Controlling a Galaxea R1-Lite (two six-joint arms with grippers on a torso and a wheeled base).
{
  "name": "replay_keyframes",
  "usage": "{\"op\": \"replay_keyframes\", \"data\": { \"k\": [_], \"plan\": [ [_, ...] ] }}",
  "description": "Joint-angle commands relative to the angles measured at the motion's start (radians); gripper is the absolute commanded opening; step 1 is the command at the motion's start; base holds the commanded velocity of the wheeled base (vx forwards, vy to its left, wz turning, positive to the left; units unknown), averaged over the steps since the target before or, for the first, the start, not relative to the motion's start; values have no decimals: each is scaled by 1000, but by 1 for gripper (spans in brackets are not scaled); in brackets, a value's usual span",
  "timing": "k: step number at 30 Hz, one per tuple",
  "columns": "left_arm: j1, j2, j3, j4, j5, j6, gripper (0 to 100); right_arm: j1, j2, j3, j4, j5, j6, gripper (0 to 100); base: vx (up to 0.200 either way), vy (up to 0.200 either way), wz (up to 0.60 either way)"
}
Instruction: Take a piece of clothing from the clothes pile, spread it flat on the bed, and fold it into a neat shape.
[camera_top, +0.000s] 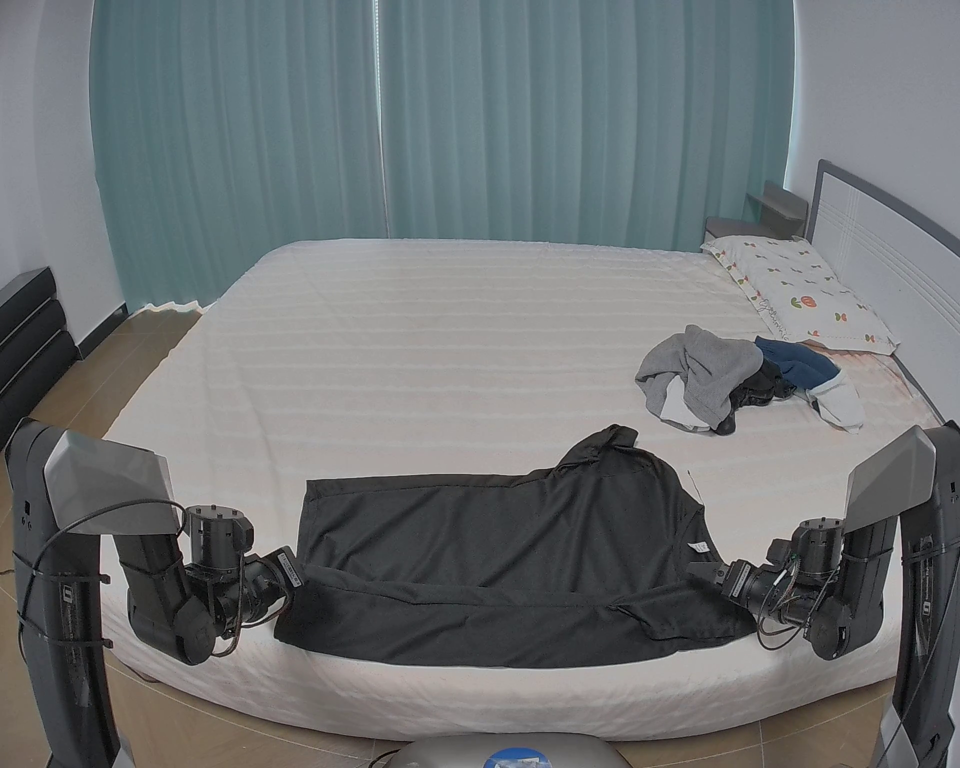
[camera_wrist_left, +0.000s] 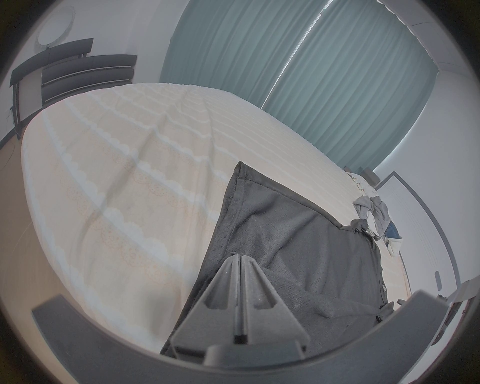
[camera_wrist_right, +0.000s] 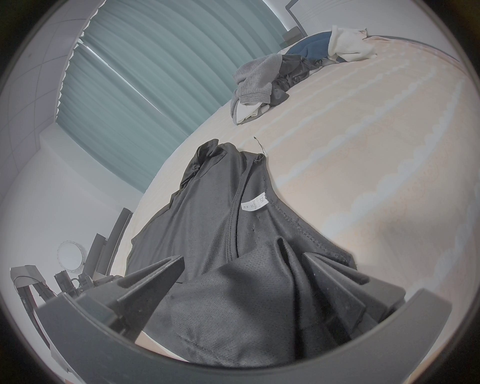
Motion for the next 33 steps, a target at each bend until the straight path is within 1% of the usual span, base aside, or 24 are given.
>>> {"op": "replay_keyframes", "data": {
  "k": [1,7,8,10,14,18,19,33],
  "plan": [
    [0,2,0,0,0,0,0,-1,1,-15,2,3,1,100,0,0,0],
    [0,2,0,0,0,0,0,-9,1,-23,4,18,12,100,0,0,0],
    [1,2,-2,-2,0,0,0,-10,-1,-24,17,38,12,100,0,0,0],
    [1,2,-2,-2,0,0,0,-12,-2,-32,42,49,12,100,0,0,0],
    [1,0,0,0,1,0,0,-12,-10,-44,73,50,13,100,0,0,0],
    [1,2,-2,0,0,0,0,-12,-10,-44,71,50,13,100,0,0,0],
    [1,2,0,0,0,0,0,-16,-10,-46,68,49,13,0,0,0,0],
    [9,0,0,0,1,0,0,-39,-24,-36,71,44,13,0,0,0,0]
  ]
}}
